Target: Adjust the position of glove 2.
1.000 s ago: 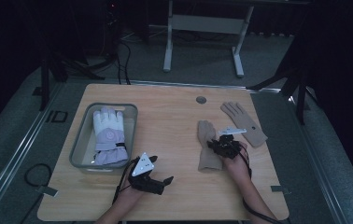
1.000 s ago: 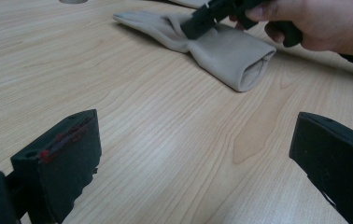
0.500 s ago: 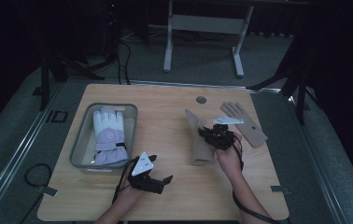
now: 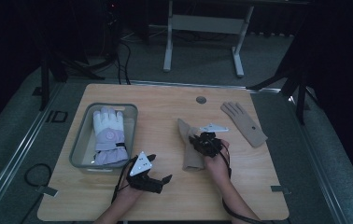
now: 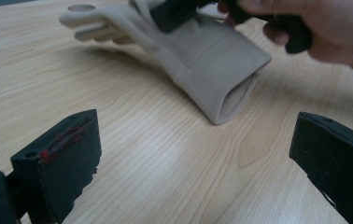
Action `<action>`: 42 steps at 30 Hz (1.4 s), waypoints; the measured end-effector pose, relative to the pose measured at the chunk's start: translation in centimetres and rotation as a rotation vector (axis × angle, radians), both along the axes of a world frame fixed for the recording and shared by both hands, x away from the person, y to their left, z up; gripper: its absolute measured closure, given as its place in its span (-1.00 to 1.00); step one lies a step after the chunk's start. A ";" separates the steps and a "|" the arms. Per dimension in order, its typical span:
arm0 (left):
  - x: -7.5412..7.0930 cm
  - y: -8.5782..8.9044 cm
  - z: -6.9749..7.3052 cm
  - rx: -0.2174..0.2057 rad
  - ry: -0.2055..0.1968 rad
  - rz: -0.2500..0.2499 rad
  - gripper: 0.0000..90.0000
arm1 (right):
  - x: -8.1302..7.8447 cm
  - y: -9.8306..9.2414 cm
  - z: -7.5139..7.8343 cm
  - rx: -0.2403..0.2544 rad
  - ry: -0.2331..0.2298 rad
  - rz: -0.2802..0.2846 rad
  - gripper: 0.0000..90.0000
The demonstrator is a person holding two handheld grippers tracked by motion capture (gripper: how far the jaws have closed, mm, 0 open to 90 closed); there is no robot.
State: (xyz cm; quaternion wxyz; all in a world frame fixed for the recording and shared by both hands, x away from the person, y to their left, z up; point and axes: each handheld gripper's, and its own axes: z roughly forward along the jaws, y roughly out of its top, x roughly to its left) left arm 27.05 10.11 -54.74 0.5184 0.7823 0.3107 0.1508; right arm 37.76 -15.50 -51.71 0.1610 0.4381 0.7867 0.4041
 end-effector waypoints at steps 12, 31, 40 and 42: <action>0.0 0.0 -0.1 -0.002 -0.004 -0.009 -0.95 | 0.0 0.8 -3.2 -0.076 0.049 0.015 0.64; -0.1 -0.1 -0.2 -0.008 -0.002 -0.023 -0.95 | -0.9 0.1 -2.0 -0.066 0.007 0.097 0.11; -0.1 -0.1 -0.3 -0.015 -0.004 -0.029 -0.95 | 0.2 -4.9 1.7 -0.057 -0.096 0.090 0.16; -0.1 -0.1 -0.3 -0.020 -0.005 -0.029 -0.95 | 0.6 -6.5 2.2 -0.062 -0.107 0.070 0.18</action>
